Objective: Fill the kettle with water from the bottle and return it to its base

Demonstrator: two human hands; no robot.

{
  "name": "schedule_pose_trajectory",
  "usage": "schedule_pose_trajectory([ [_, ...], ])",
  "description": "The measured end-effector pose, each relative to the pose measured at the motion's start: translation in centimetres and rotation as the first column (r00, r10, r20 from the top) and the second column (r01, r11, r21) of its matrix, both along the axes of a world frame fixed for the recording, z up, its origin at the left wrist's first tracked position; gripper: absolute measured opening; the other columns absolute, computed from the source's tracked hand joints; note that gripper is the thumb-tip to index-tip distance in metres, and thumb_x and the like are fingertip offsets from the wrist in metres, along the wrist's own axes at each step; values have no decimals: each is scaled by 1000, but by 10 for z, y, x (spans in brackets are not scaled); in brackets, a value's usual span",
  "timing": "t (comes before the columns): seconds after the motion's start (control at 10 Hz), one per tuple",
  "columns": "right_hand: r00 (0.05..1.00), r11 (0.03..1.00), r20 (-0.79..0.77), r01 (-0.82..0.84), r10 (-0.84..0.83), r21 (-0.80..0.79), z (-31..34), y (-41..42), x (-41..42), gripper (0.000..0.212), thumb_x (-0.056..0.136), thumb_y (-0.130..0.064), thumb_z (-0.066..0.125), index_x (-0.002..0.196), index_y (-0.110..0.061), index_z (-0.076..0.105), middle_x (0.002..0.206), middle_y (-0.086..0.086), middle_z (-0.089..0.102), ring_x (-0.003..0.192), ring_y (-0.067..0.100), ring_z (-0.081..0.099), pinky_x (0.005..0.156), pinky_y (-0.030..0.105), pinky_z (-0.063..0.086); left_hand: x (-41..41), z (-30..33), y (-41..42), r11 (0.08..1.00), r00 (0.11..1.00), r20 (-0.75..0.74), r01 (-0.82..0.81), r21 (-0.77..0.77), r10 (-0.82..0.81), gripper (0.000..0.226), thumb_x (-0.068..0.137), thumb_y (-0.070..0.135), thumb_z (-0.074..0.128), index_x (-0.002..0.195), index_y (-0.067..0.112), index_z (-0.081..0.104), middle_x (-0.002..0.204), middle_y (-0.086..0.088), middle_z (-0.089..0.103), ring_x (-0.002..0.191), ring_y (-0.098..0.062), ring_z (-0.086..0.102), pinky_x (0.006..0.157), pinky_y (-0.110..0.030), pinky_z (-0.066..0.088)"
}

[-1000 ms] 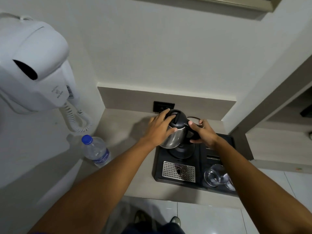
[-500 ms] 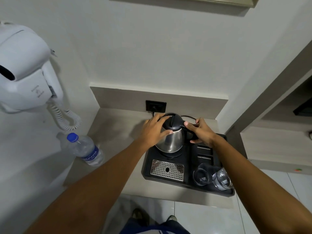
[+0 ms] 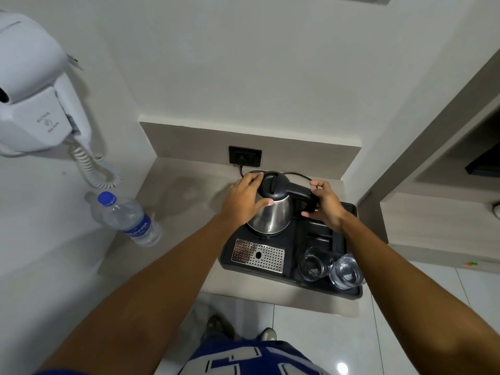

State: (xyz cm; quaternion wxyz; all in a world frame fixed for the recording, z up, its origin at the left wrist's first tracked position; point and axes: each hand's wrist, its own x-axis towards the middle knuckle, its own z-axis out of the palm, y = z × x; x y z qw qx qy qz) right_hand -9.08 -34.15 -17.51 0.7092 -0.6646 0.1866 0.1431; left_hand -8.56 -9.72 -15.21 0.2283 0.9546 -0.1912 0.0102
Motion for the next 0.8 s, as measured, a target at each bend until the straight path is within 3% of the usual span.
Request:
schedule_pose_trajectory([
  [0.2, 997, 997, 69, -34, 39, -76, 0, -1, -4, 13, 99, -34, 52, 112, -32, 52, 107, 3, 57, 93, 24, 64, 59, 36, 60, -1, -2, -2, 1000, 1000, -8, -12, -6, 12, 78, 86, 50, 64, 145, 6, 37, 141, -11, 47, 123, -30, 50, 103, -45, 42],
  [0.4, 988, 964, 142, -20, 59, -264, 5, 4, -6, 17, 101, -36, 46, 114, -27, 52, 108, -5, 59, 98, 20, 61, 71, 40, 58, -5, 0, -7, 999, 999, 0, -53, 6, 53, 79, 85, 51, 64, 144, 6, 38, 140, -10, 48, 123, -29, 51, 103, -44, 43],
  [0.6, 965, 915, 218, -50, 148, -401, 6, 11, -11, 33, 105, -35, 35, 115, -15, 59, 114, 13, 64, 108, 32, 60, 96, 50, 49, -8, 1, -8, 998, 999, 2, -49, 36, 49, 79, 86, 53, 62, 146, 9, 36, 141, -8, 45, 124, -27, 49, 103, -43, 42],
  [0.8, 971, 763, 159, -34, 178, -646, 14, 13, -16, 46, 104, -38, 35, 129, -5, 56, 130, 22, 61, 120, 38, 55, 98, 38, 40, 5, 14, 4, 989, 1000, -8, 8, 150, -7, 76, 84, 64, 55, 142, 18, 39, 143, -6, 47, 129, -26, 43, 105, -48, 37],
])
